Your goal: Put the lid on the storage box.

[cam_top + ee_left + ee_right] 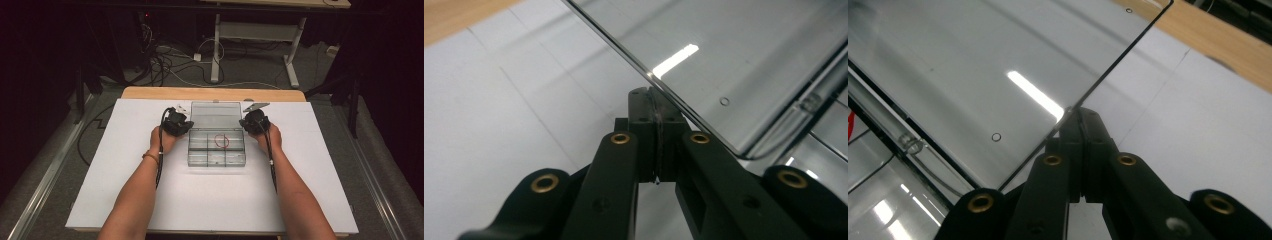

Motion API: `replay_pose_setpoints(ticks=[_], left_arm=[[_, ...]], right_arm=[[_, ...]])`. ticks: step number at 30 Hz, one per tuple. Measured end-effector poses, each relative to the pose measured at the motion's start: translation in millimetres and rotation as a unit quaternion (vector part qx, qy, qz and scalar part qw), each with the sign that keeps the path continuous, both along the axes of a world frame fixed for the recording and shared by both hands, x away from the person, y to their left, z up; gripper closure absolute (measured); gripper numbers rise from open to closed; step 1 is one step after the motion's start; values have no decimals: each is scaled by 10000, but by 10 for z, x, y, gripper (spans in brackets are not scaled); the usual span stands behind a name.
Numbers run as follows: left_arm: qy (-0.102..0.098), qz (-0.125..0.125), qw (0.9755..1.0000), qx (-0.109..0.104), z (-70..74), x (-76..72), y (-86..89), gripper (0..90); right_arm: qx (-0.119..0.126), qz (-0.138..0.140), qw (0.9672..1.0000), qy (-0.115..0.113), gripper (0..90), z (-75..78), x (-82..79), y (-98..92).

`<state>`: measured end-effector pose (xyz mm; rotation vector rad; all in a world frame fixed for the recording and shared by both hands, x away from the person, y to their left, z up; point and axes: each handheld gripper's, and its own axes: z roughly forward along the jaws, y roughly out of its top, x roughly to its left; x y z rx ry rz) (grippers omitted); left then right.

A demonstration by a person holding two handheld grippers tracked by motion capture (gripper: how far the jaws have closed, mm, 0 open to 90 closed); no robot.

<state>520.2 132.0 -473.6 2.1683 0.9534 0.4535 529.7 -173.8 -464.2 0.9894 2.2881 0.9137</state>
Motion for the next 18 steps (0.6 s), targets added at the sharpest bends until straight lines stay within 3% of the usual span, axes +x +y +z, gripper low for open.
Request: replay_pose_setpoints(ticks=[8,18], left_arm=[[-398,206,9990,-18,143,-25,-11,871],[-790,336,9963,-12,393,-89,-52,871]], right_arm=[[218,-87,9994,-256,900,88,-78,-21],[291,-105,9979,-572,900,215,-190,-35]])
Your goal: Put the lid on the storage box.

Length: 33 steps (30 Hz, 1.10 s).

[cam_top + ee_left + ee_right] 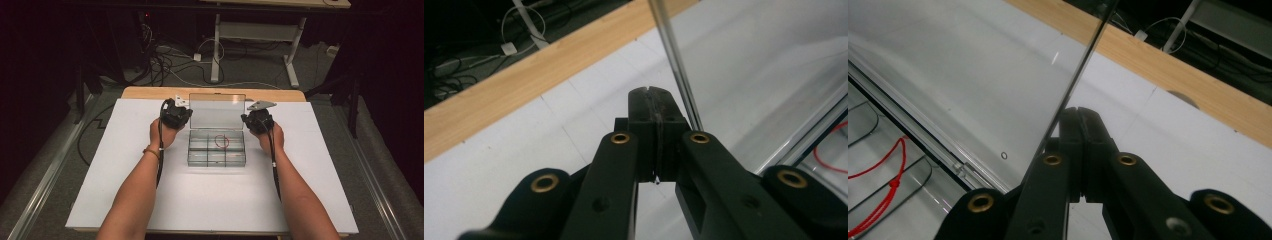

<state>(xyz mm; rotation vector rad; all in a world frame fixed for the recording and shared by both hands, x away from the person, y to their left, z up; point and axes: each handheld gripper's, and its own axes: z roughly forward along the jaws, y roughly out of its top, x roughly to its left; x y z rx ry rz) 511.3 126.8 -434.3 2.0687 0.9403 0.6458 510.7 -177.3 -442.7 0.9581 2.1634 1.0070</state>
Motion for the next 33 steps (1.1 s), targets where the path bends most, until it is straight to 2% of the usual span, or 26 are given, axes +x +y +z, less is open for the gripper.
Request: replay_pose_setpoints(ticks=[3,7,13,25,28,33], left_arm=[[-76,11,9999,-108,77,-27,-10,870],[-150,65,9997,-154,164,-62,-11,870],[-256,80,9996,-93,248,-117,-18,870],[-329,76,9994,96,337,-199,-38,870],[-307,90,9995,83,338,-213,-41,871],[-325,93,9993,142,358,-239,-49,870]], right_arm=[[52,8,9999,-110,900,62,-39,7],[81,-66,9998,-144,900,108,-84,7],[133,-128,9994,-286,900,200,-155,0],[176,-227,9984,-495,900,323,-273,1],[213,-232,9983,-488,900,338,-295,-5],[142,-228,9979,-589,900,351,-333,0]])
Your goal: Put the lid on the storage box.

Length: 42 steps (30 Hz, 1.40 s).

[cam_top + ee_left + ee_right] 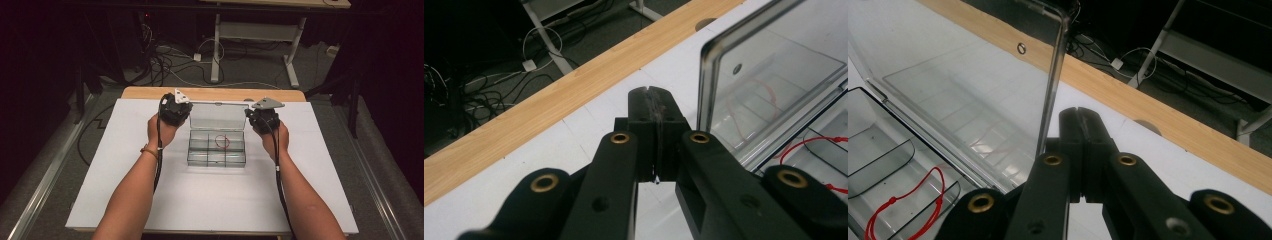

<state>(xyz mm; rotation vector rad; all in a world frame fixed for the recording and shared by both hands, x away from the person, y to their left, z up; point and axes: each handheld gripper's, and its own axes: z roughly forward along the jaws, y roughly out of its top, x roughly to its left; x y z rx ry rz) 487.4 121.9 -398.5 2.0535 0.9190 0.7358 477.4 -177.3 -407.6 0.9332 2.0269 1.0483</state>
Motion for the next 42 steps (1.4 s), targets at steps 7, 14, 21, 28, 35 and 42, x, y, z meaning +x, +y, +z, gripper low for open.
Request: replay_pose_setpoints(ticks=[7,14,21,28,35,42], left_arm=[[-74,-4,9999,101,9,-25,-13,870],[-97,-13,9998,146,10,-53,-15,869],[-84,9,9998,164,25,-84,-29,869],[-83,8,9997,226,21,-118,-37,869],[-106,13,9994,314,27,-141,-41,870],[-149,-3,9992,365,43,-183,0,871]], right_arm=[[-78,-56,9999,-64,900,7,-45,11],[-117,-99,9999,-77,900,21,-77,32],[-195,-136,9996,-140,900,50,-109,48],[-187,-133,9996,-168,900,84,-150,71],[-230,-261,9993,-153,900,90,-172,96],[-222,-367,9990,-134,900,93,-167,149]])
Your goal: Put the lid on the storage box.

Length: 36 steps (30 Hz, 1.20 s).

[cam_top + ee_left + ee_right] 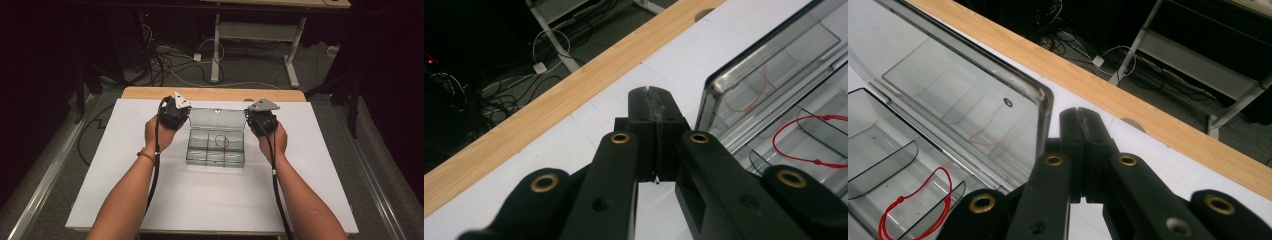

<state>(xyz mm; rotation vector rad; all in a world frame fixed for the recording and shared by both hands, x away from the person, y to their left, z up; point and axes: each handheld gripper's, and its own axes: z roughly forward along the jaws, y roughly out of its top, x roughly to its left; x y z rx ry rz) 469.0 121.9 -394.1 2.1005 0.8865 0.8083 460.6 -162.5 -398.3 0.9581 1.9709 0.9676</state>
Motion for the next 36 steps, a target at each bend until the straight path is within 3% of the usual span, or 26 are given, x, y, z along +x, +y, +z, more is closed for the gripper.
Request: replay_pose_setpoints(ticks=[15,36], left_arm=[[-81,-15,10000,-55,-10,-59,22,871],[-207,45,9996,-160,-73,-146,10,870]], right_arm=[[47,-78,10000,36,900,-18,-16,26],[70,-122,9998,-112,900,-58,-133,17]])
